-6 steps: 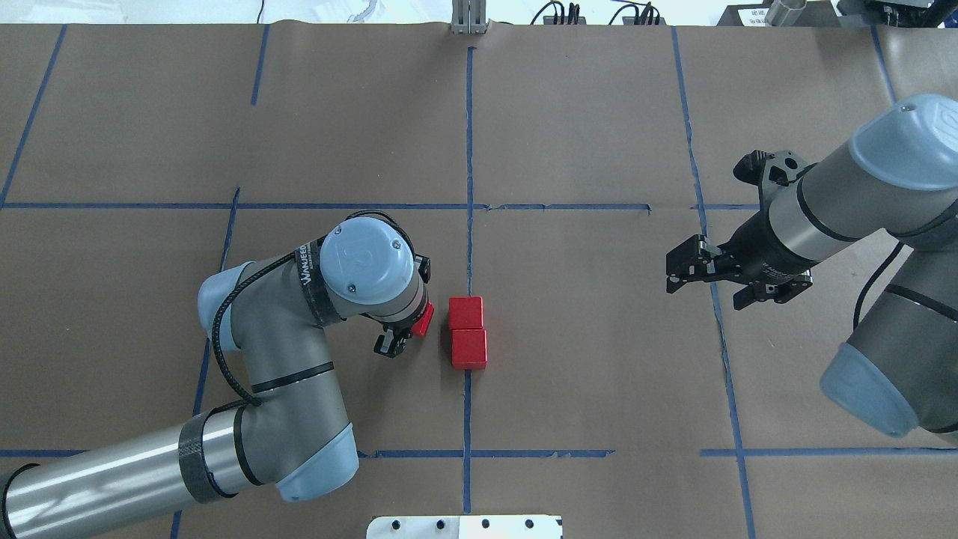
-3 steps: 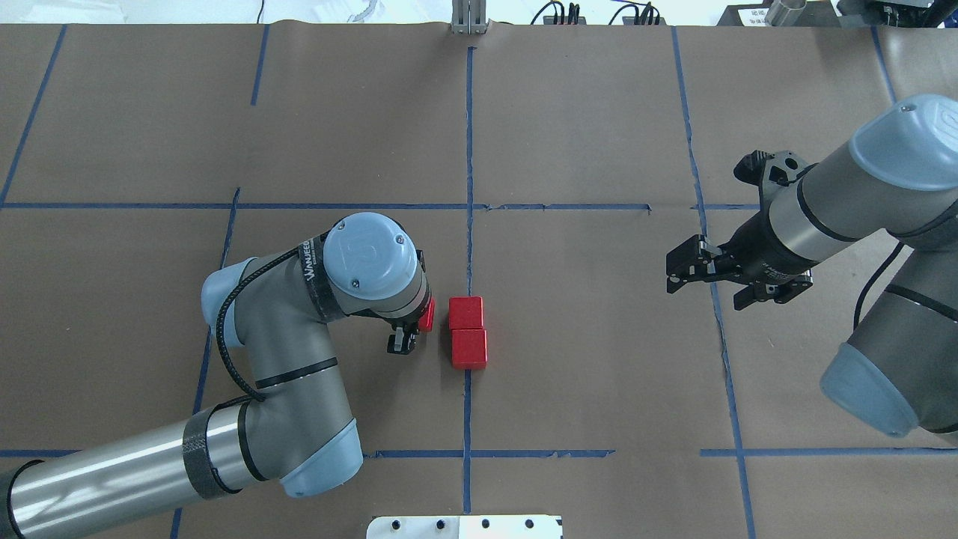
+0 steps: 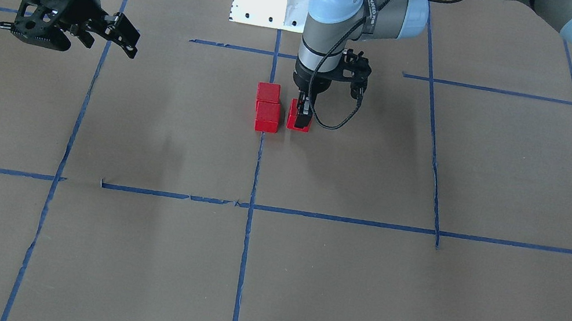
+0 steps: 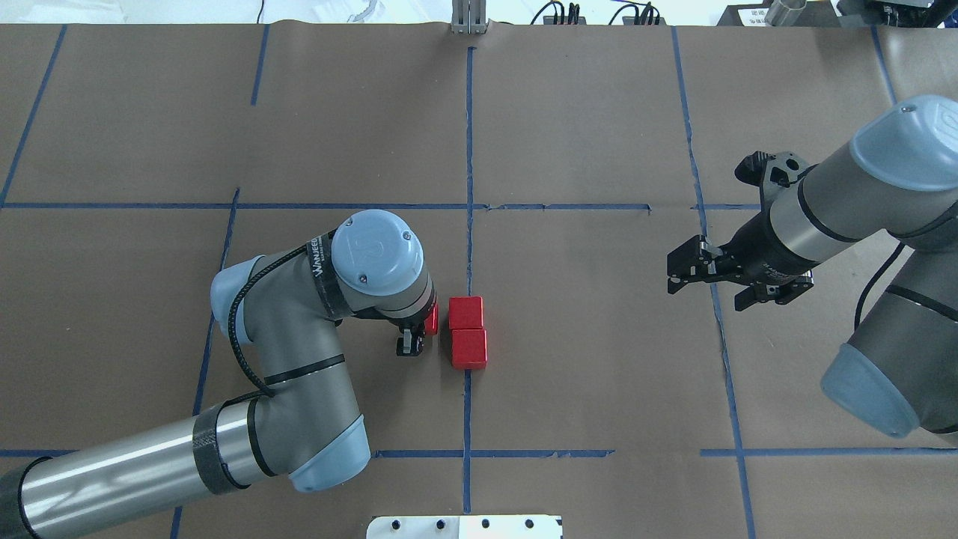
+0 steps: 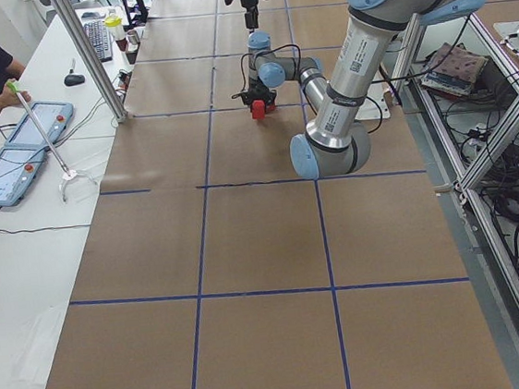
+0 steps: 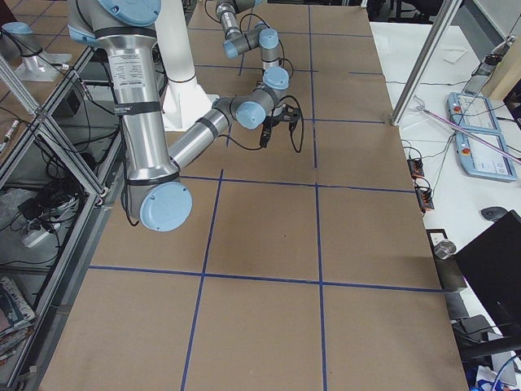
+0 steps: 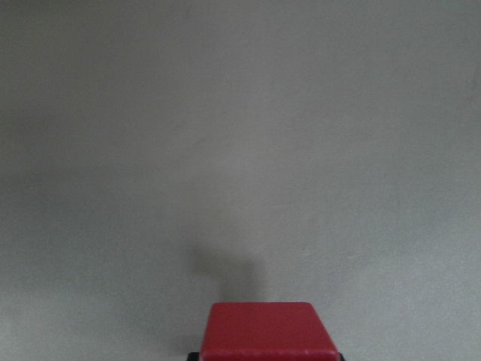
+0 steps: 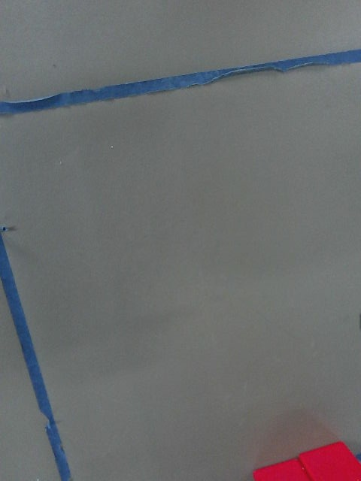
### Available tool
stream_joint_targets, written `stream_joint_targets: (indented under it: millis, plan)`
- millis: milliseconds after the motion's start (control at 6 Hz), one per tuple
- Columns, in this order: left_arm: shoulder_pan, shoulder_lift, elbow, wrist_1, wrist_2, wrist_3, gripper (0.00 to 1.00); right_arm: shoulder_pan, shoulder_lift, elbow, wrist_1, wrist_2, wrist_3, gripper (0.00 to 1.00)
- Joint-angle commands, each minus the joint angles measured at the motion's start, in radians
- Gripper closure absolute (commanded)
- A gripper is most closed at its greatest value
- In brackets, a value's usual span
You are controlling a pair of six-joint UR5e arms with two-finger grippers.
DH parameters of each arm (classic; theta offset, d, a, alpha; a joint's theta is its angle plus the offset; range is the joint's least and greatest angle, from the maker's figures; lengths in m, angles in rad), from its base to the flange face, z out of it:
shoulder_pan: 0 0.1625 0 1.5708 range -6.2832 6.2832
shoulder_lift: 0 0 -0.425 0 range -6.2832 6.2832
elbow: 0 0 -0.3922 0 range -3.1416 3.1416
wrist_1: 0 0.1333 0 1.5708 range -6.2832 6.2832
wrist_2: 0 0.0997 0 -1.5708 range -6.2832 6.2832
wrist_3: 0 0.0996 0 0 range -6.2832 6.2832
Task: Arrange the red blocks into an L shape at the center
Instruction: 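Push the held cube against the farther cube of the pair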
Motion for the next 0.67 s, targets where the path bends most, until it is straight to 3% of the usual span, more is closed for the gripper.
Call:
stream_joint_targets:
  millis: [0, 500]
  plan:
    - [-0.001, -0.016, 0.025, 0.002, -0.014, -0.005, 1.00, 0.000, 0.002, 0.003, 0.000, 0.000, 0.004, 0.00]
    - [-0.008, -0.041, 0.065, -0.006, -0.021, -0.057, 1.00, 0.000, 0.000, 0.009, 0.000, 0.000, 0.007, 0.00]
